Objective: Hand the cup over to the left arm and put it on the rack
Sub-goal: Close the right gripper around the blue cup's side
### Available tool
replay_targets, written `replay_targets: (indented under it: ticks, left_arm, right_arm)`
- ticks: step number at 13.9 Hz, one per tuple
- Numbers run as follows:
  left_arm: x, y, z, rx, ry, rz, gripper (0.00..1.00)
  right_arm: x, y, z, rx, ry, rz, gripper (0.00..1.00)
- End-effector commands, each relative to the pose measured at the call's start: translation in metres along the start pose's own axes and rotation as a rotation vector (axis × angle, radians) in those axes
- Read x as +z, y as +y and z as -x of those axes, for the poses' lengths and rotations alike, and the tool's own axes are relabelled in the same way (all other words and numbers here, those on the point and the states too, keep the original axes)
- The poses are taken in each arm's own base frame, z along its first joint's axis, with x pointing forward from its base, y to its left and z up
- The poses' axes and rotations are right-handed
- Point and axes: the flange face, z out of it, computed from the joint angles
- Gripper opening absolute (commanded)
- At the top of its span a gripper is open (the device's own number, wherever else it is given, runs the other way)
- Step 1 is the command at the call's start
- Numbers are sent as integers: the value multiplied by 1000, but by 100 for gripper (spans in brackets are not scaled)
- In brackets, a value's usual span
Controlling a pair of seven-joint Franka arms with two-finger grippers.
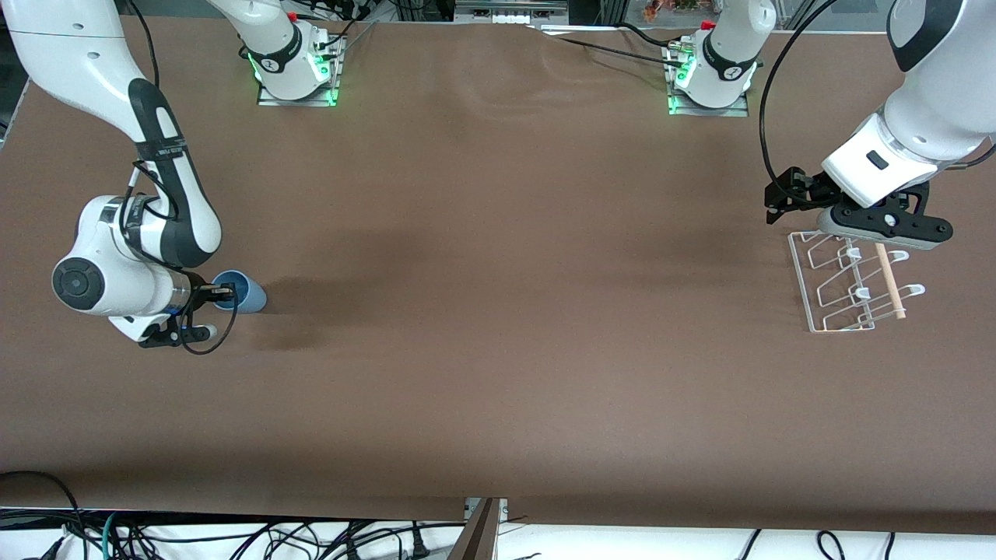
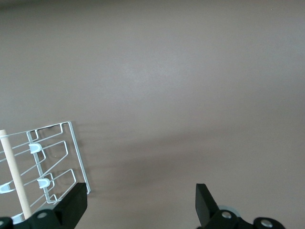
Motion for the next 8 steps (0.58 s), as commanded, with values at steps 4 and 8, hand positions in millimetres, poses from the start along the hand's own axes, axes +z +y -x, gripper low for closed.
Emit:
replay_targets:
  ticks: [4, 8]
  left_arm:
    - [1, 4, -2, 25, -10, -25, 100]
    - [5, 2, -3, 28, -16, -24, 100]
  right_arm:
    - [-51, -39, -11, 113, -20, -65, 0]
    - [-78, -126, -19, 312, -38, -150, 0]
